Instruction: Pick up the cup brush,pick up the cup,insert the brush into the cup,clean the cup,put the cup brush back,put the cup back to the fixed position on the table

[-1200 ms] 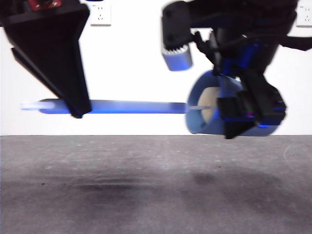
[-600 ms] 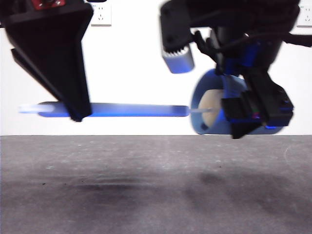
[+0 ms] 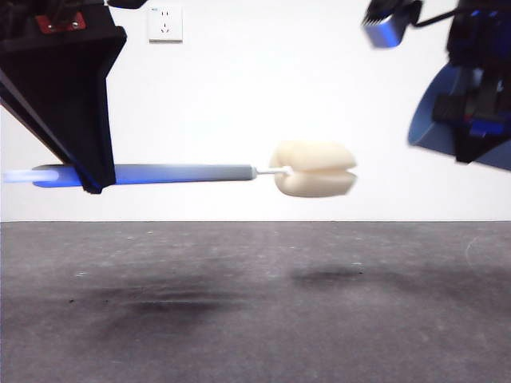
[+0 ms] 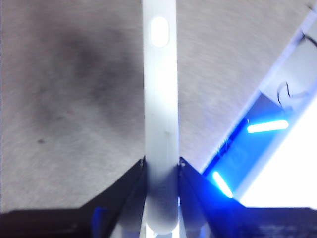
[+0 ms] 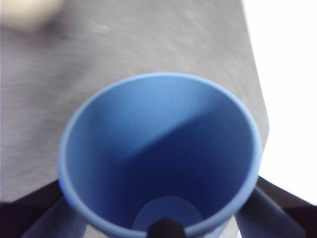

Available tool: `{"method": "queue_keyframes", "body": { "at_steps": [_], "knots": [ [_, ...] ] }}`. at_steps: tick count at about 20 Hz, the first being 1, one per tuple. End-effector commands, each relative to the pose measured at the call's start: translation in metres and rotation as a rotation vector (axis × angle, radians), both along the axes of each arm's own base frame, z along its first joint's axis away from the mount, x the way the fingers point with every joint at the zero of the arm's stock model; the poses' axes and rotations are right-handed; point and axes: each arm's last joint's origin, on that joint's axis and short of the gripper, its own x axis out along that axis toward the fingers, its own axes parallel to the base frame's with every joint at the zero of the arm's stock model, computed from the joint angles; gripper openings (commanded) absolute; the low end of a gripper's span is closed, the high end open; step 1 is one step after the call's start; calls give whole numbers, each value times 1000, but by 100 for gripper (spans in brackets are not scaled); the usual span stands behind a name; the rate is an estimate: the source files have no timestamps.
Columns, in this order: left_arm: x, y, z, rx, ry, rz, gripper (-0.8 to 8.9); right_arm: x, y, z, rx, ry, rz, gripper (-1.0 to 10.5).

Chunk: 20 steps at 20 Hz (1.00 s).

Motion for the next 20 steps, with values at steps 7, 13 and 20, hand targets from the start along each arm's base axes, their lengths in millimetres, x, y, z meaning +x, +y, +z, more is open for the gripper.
{"method": "queue_keyframes", "body": {
  "at_steps": [7, 13, 20],
  "knots": [
    [37, 14, 12, -270, -105, 465, -8, -25, -31, 48, 621, -174, -120, -15],
    [72, 14, -9, -269, -125, 660, -9, -45, -37, 65, 1043, -87, -39, -15],
    [110, -11, -77, -198, -54, 702, -9, -47, -36, 69, 1111, -71, -5, -15]
  ]
}}
